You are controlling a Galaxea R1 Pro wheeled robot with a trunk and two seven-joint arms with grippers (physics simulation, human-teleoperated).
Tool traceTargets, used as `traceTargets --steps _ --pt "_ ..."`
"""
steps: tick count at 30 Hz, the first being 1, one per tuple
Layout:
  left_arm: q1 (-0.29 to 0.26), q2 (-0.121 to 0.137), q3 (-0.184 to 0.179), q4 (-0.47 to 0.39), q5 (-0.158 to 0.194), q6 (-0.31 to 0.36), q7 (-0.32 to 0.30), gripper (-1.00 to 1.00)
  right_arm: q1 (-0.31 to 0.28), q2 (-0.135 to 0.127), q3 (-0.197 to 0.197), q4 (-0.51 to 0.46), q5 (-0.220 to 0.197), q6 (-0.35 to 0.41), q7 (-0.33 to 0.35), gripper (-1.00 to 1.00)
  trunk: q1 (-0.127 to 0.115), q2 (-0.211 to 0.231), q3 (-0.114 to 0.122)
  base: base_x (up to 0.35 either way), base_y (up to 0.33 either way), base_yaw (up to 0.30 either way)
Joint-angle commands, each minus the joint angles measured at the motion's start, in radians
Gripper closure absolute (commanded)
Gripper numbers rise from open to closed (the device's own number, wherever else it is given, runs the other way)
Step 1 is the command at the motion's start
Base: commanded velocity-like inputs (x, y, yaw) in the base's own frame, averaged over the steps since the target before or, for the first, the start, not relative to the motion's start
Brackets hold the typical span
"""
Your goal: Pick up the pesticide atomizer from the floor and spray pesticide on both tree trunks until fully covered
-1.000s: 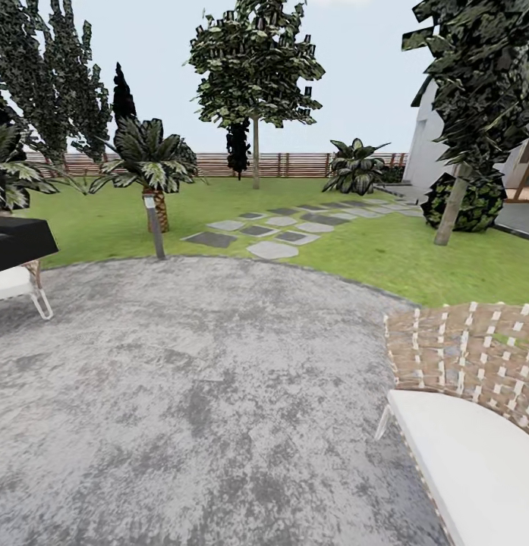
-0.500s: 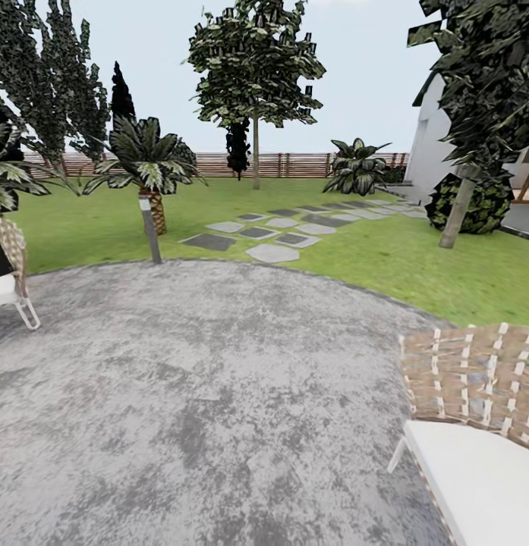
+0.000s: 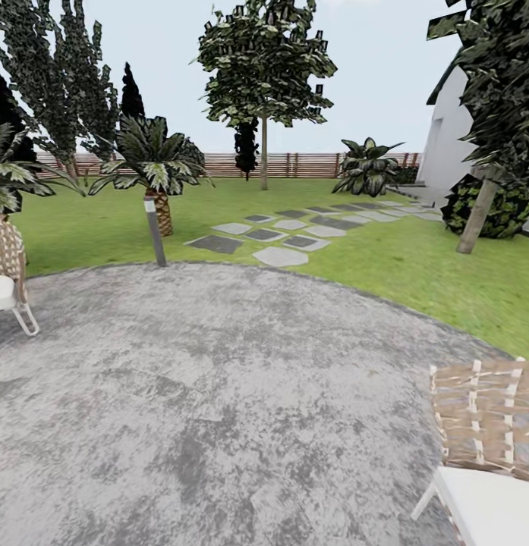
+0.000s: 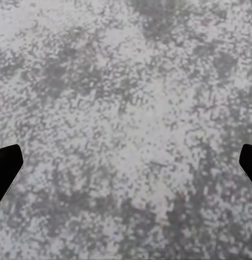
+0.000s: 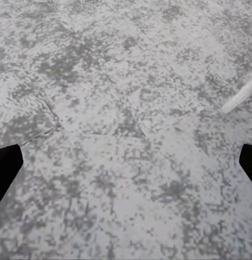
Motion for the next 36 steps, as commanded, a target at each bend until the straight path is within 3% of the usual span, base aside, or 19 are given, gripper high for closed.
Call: traceTargets --steps 1,36 --pt "0.000 0.000 0.000 0.000 0.000 0.000 0.000 -1.00 0.000 0.000 0.000 0.000 0.000 0.000 0.000 -1.00 0.000 0.000 0.000 0.340 0.000 0.092" --pt "0.000 0.000 0.000 0.000 0.000 0.000 0.000 -1.00 0.000 0.000 0.003 0.000 0.000 0.000 0.000 -1.00 0.000 0.000 0.000 0.340 0.000 0.005"
